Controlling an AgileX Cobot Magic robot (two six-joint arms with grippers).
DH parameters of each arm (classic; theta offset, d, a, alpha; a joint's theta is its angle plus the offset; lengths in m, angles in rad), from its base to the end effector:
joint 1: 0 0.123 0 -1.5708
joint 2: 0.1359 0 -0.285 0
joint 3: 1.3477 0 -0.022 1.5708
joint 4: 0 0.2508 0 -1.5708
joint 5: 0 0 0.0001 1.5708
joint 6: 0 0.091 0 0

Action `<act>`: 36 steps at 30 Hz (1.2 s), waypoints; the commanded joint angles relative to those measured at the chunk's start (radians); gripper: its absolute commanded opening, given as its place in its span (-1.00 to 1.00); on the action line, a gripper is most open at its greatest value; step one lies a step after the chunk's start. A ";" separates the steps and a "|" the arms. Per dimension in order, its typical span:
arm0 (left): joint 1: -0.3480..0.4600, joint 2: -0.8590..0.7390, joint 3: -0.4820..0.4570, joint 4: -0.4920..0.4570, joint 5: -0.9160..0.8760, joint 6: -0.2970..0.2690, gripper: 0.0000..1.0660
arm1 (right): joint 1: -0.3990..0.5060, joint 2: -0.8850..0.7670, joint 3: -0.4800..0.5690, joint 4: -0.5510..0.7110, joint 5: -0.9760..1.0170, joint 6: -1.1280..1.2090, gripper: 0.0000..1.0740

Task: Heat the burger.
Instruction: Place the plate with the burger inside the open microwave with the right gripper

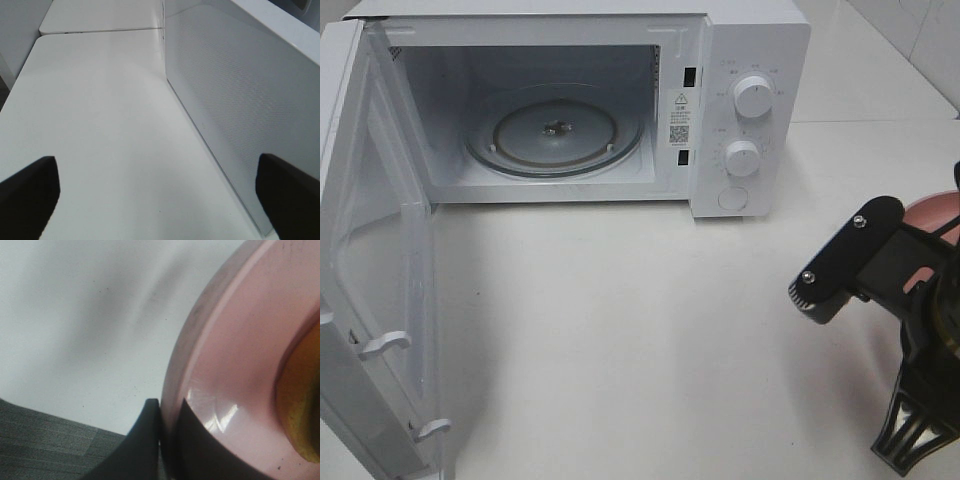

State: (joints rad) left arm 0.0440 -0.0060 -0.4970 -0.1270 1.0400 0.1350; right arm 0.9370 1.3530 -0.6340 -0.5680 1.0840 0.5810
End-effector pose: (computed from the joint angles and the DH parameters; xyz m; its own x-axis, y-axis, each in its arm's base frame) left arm -0.0045 -0.0102 0.2786 -0.4263 0.0513 -0.9031 0.0849 0.9963 0.0165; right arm 0.1452 0.1245 0.1968 -0.7749 -0.6284 -0.0679 -0.5288 0.7035 -0.4747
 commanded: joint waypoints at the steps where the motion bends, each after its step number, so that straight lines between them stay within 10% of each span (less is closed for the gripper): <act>1: -0.006 -0.020 0.002 -0.006 -0.004 -0.001 0.87 | 0.041 -0.010 0.002 -0.049 0.047 0.024 -0.99; 36: -0.006 -0.020 0.002 -0.006 -0.004 -0.001 0.87 | 0.293 -0.010 0.002 -0.108 0.003 -0.137 -1.00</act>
State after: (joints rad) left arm 0.0440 -0.0060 -0.4970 -0.1270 1.0400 0.1350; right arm 1.2280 1.3530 -0.6340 -0.5900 1.0770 0.4870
